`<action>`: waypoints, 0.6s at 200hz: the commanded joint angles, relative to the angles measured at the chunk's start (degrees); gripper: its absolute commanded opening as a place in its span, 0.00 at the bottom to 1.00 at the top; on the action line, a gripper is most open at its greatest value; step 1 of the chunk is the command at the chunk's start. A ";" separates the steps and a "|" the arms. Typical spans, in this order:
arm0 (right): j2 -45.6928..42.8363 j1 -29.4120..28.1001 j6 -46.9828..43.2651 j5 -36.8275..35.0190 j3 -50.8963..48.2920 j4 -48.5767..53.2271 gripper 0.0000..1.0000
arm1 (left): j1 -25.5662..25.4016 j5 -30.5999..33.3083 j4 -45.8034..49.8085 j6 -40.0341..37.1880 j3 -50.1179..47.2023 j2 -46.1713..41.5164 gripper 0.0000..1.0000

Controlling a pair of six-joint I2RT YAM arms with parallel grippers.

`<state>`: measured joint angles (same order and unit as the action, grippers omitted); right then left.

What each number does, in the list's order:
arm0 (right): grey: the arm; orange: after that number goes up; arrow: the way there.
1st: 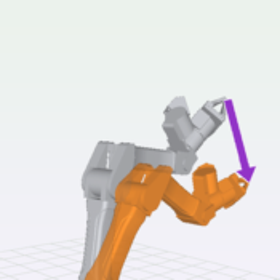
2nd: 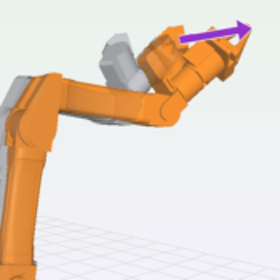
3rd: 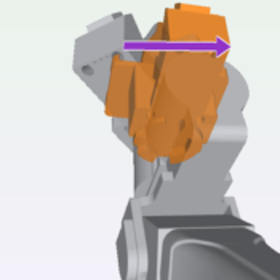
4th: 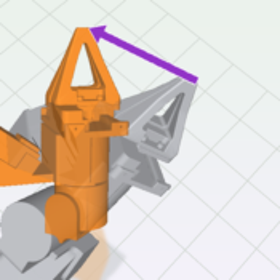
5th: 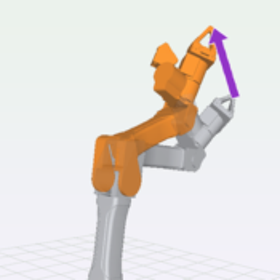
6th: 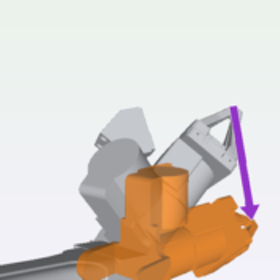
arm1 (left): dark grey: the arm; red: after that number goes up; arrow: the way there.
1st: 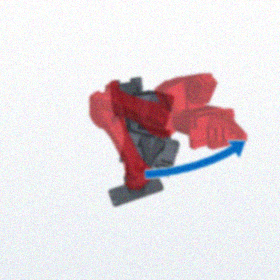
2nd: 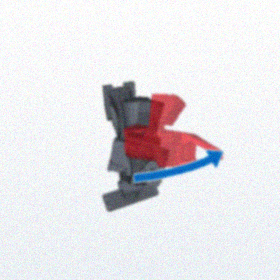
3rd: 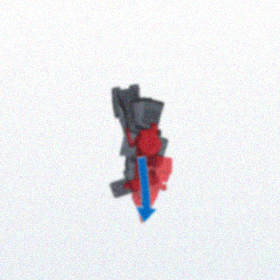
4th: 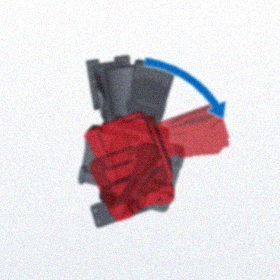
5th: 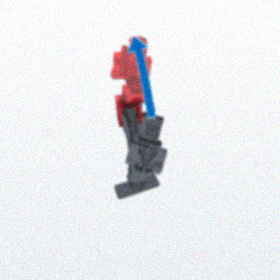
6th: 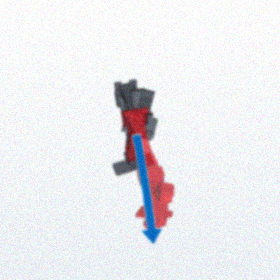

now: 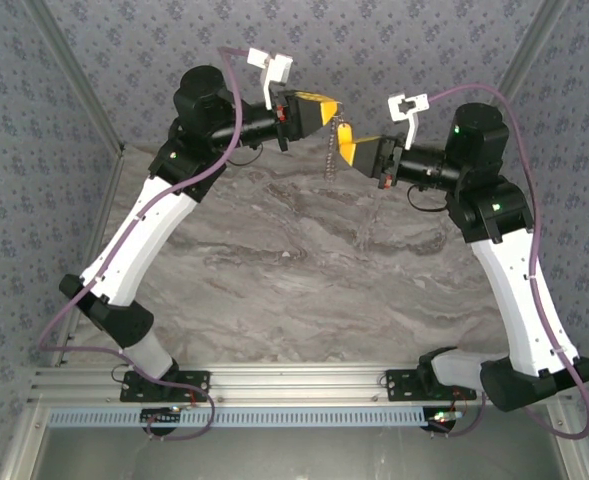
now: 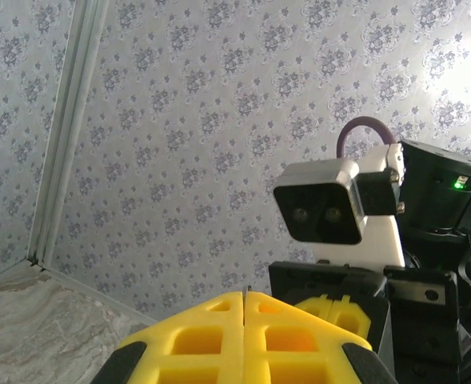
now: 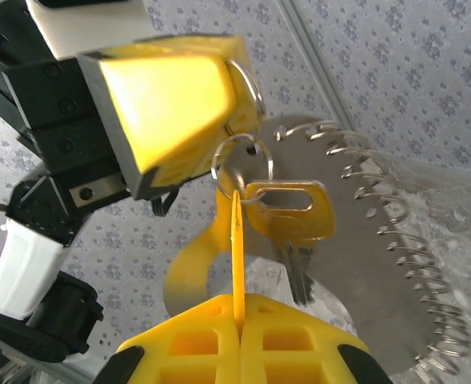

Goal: Put the keys on the keyring

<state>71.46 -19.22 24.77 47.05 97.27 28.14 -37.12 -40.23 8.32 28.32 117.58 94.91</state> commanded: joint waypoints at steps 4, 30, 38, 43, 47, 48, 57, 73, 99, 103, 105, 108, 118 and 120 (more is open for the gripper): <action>-0.03 -0.92 -2.98 -0.35 1.48 3.63 0.00 | 0.73 1.82 -4.01 -0.81 0.11 -2.22 0.00; -0.02 -0.48 -3.56 -0.97 1.83 4.11 0.00 | 0.82 1.89 -4.27 -0.72 -0.06 -2.18 0.00; -0.09 -0.08 -3.44 -1.16 1.91 4.04 0.00 | 0.82 1.91 -4.27 -0.72 -0.07 -2.18 0.00; -0.09 0.26 -3.37 -1.17 1.95 3.95 0.00 | 0.87 1.89 -4.32 -0.70 -0.15 -2.18 0.00; -0.17 0.60 -3.27 -1.17 1.89 3.79 0.00 | 0.88 1.86 -4.32 -0.72 -0.16 -2.19 0.00; -0.18 0.68 -3.25 -1.17 1.88 3.78 0.00 | 0.85 1.79 -4.30 -0.72 -0.16 -2.14 0.00; -0.19 1.49 -3.00 -1.17 2.04 3.55 0.00 | 0.91 1.77 -4.27 -0.80 -0.29 -2.19 0.00; -0.25 3.13 -2.70 -1.04 2.60 3.50 0.00 | 0.94 1.58 -4.27 -0.89 -0.55 -2.25 0.00; 0.27 5.43 -1.94 -0.26 3.82 3.00 0.00 | 0.95 0.82 -3.94 -1.11 -1.01 -2.27 0.00; 0.45 5.57 -1.95 -0.07 4.20 2.97 0.00 | 0.97 0.69 -3.88 -1.15 -1.04 -2.23 0.00; 0.44 5.62 -1.95 0.03 4.43 3.02 0.00 | 0.97 0.64 -3.85 -1.16 -1.04 -2.20 0.00; 0.71 5.73 -1.95 0.12 4.80 3.10 0.00 | 0.98 0.59 -3.84 -1.23 -1.10 -2.25 0.00; 1.41 5.79 -2.13 0.43 5.85 3.37 0.00 | 0.98 0.41 -3.83 -1.18 -1.29 -2.25 0.00; 1.58 5.78 -2.13 0.48 6.14 3.47 0.00 | 0.93 0.37 -3.83 -1.16 -1.30 -2.27 0.00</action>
<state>72.18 -14.55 22.85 46.37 99.81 30.30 -37.12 -40.56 8.21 28.25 116.18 94.91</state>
